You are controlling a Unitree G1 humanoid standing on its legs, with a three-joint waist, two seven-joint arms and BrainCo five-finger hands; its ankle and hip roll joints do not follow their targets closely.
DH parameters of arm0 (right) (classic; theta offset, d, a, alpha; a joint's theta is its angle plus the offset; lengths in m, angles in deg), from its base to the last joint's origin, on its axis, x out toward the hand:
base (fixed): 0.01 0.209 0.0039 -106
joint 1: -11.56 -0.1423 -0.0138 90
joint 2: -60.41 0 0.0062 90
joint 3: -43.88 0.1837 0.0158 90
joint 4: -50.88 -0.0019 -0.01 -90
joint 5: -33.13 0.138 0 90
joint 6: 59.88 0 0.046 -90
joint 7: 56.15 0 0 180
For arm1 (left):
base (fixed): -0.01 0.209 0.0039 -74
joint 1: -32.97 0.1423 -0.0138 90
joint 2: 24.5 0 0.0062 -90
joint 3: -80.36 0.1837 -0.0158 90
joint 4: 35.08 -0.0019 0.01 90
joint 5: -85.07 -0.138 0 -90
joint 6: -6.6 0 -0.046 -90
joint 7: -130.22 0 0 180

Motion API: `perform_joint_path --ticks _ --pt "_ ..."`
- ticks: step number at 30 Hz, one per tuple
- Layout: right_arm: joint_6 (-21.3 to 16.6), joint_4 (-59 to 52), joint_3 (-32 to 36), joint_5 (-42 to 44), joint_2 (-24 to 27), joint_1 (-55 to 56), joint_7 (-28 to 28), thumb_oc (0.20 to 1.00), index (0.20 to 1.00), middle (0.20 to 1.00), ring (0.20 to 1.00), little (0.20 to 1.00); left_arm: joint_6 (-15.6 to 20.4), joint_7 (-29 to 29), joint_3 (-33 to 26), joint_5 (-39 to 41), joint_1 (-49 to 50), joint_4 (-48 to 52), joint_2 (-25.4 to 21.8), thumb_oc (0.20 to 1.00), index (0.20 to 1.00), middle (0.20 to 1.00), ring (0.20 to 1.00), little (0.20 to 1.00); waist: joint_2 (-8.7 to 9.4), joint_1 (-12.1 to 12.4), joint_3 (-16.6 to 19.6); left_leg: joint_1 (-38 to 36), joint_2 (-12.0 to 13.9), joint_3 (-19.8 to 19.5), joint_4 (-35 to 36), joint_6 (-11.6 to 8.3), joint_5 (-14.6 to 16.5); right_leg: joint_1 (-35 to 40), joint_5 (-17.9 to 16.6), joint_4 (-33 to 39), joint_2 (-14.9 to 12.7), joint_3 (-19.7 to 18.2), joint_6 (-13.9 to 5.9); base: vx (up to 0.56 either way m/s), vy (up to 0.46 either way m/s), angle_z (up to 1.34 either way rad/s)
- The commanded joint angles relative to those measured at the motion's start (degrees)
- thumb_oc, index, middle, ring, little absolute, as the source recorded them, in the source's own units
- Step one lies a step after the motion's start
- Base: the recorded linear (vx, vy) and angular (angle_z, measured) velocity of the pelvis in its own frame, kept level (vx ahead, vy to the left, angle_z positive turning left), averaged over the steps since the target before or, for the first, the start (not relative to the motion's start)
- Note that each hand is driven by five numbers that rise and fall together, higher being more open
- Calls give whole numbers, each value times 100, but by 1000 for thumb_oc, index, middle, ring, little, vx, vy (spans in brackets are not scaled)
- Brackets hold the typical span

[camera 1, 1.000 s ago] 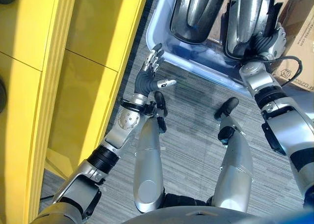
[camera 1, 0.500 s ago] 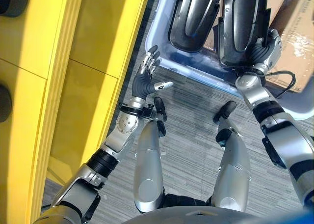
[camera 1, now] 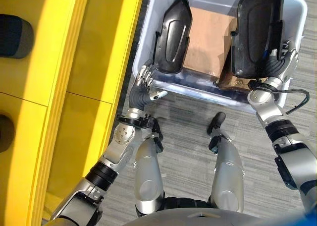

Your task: Move parts from the plastic box to the shelf.

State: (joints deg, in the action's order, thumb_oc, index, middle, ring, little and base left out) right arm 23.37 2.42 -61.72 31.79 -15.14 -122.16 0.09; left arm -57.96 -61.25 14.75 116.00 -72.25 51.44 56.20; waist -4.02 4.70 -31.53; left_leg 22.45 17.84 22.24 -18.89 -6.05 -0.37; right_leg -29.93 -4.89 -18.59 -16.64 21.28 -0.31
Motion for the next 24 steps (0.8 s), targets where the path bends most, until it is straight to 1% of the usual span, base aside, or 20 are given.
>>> perform_joint_path --ticks 1,2,4,5,6,7,8,9,10,11,12,14,16,19,22,23,24 --pt "-444 -419 243 -11 358 -373 -122 200 200 200 200 200 350 91 64 47 200 540 -77 1000 1000 1000 1000 1000 -109 204 173 102 72 -170 -132 -148 216 323 1015 -816 -346 235 -690 50 29 -9" --pt "-438 -525 265 243 352 -366 -335 200 200 200 200 200 334 120 20 96 276 570 -109 1000 1000 1000 1000 1000 -101 222 173 -92 53 -169 -105 -138 221 530 1049 -800 -334 275 -675 47 28 -6" --pt "-489 -649 310 422 319 -303 -523 200 200 200 200 200 345 105 -19 53 336 620 -139 1000 1000 1000 1000 1000 -92 227 173 -237 13 -172 -66 -112 225 671 1059 -775 -320 297 -663 -5 15 3" --pt "-587 -848 349 437 259 -191 -687 200 200 200 200 200 312 159 -111 98 430 675 -166 1000 1000 1000 1000 1000 -78 239 173 -379 -15 -92 12 -9 134 833 977 -681 -313 390 -576 -26 24 8" --pt "-609 -1024 352 478 222 -95 -844 200 200 200 200 200 307 165 -151 113 509 677 -167 1000 1000 1000 1000 1000 -61 232 173 -534 -32 -72 48 7 134 996 976 -630 -307 411 -572 55 96 8" --pt "-529 -1728 309 619 -11 287 -1392 200 200 200 200 200 292 139 -338 38 723 692 -172 1000 1000 1000 1000 1000 -23 218 195 -1089 -111 -59 250 31 98 1635 961 -336 -225 465 -551 172 97 9" --pt "-525 -1750 310 624 -20 314 -1415 200 200 200 200 200 291 129 -341 23 741 695 -176 1000 1000 1000 1000 1000 -20 216 204 -1160 -129 -133 235 -38 201 1704 1059 -363 -227 410 -625 181 133 8" --pt "-426 -2251 204 823 -181 668 -1740 200 200 200 200 200 293 -133 -496 -218 927 713 -175 1000 1000 1000 1000 1000 11 223 390 -1375 -178 -86 439 42 54 1984 933 -93 -159 498 -560 190 86 11" --pt "-293 -2661 125 1003 -313 977 -1949 200 200 200 200 200 197 -247 -663 -31 1097 750 -173 1000 1000 1000 1000 1000 44 233 551 -1559 -227 -128 583 33 9 2236 895 131 -88 504 -574 230 140 11" --pt "-228 -3300 34 1204 -596 1553 -2303 200 200 200 200 200 205 -311 -958 6 1425 808 -150 1000 1000 1000 1000 1000 102 258 806 -1807 -294 -208 789 13 -69 2602 832 440 3 534 -609 205 94 21" --pt "-239 -3334 30 1251 -613 1593 -2357 200 200 200 200 200 221 -327 -977 -9 1454 816 -146 1000 1000 1000 1000 1000 107 259 824 -1820 -297 -218 801 13 -74 2625 828 459 8 539 -610 149 88 24" --pt "-281 -3696 -29 1373 -766 1981 -2534 200 200 200 200 200 210 -177 -1203 -132 1712 841 -68 1000 1000 1000 1000 1000 158 332 1025 -1964 -308 -303 885 2 -109 2874 788 648 66 576 -623 89 64 22" --pt "-283 -3961 -62 1548 -840 2198 -2669 200 200 200 200 200 159 -166 -1312 -276 1850 904 -33 1000 1000 1000 1000 1000 192 390 1182 -2060 -312 -367 963 -1 -129 3031 753 771 88 616 -643 67 76 27" --pt "-209 -4321 -122 1772 -951 2544 -2816 200 200 200 200 200 67 -122 -1432 -391 2029 988 53 1000 1000 1000 1000 1000 251 462 1420 -2203 -339 -442 1061 0 -151 3275 678 980 102 664 -681 55 94 15" --pt "-132 -4554 -195 1776 -1048 2820 -2962 200 200 200 200 200 60 -309 -1516 -472 2169 1009 149 1000 1000 1000 1000 1000 278 513 1602 -2330 -386 -480 1179 20 -164 3445 619 1138 92 692 -719 50 154 16" --pt "-15 -4701 -266 1864 -1097 2939 -2982 200 200 200 200 200 55 -367 -1568 -538 2232 1002 185 1000 1000 1000 1000 1000 286 547 1683 -2396 -412 -505 1275 25 -182 3544 598 1229 93 689 -742 38 193 7" --pt "25 -4763 -302 1926 -1123 3009 -3012 200 200 200 200 200 39 -379 -1588 -589 2265 1013 190 1000 1000 1000 1000 1000 293 564 1717 -2432 -432 -517 1323 33 -188 3585 590 1258 87 691 -757 27 289 9"
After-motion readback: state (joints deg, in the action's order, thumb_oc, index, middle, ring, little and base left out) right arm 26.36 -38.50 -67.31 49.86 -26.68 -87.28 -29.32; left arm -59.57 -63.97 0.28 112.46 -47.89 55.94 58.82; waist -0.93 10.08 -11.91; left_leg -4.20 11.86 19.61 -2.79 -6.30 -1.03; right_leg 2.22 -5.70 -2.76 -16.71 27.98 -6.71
